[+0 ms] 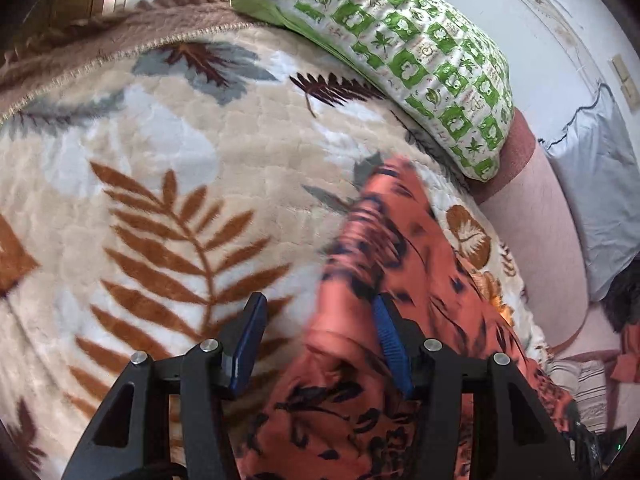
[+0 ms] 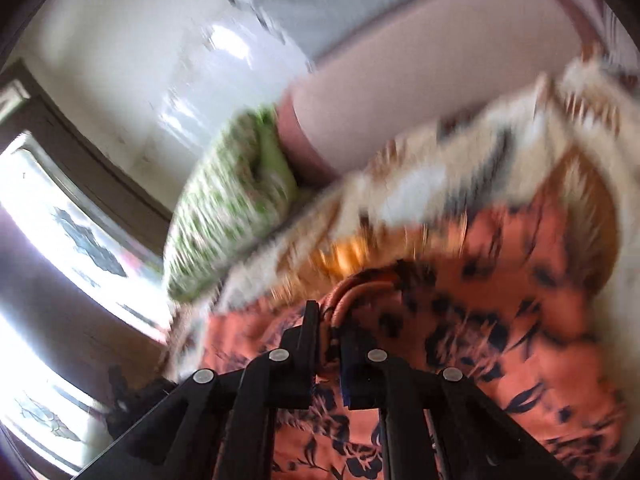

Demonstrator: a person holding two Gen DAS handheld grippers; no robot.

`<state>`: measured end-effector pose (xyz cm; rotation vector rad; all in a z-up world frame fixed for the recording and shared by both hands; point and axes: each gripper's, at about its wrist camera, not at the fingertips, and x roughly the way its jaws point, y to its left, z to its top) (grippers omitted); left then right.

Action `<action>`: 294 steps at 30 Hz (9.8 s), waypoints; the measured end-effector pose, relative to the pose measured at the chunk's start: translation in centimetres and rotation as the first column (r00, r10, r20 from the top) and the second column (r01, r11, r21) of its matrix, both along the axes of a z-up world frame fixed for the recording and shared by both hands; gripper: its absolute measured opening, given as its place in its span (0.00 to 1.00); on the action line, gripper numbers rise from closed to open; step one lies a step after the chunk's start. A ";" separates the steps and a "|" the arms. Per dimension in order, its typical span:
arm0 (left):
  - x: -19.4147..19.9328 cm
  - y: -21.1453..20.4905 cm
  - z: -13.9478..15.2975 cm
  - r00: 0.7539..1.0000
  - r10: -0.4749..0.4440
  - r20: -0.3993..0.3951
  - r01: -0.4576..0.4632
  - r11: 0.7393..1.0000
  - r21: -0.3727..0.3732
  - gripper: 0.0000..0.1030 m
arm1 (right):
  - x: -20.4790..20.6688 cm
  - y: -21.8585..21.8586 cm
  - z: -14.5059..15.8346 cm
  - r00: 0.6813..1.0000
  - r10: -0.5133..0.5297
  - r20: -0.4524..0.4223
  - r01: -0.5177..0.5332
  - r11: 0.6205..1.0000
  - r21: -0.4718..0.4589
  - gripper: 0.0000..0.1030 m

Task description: Fold small clothes

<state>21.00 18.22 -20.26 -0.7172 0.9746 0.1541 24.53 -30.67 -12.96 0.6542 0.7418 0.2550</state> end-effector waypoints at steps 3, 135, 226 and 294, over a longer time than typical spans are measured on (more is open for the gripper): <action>0.0 -2.3 0.3 0.999 -0.049 0.009 0.049 0.999 0.010 0.54 | -2.2 -3.5 1.7 0.994 -0.102 0.050 0.104 0.993 -0.054 0.09; 3.3 -9.0 -0.8 0.921 -0.261 -0.289 0.383 0.741 0.551 0.97 | -6.3 -6.6 -8.5 0.886 0.022 -0.463 -0.008 0.999 0.033 0.16; -25.4 -4.0 1.2 0.879 -0.378 -0.290 0.475 0.746 0.466 0.20 | -31.0 -7.4 -6.2 0.736 -0.088 -0.671 -0.184 0.928 -0.324 0.09; -25.0 -3.9 -0.8 0.807 -0.525 -0.271 0.575 0.803 0.155 0.13 | -31.2 -11.0 -8.3 0.685 -0.137 -0.715 0.028 0.986 -0.162 0.12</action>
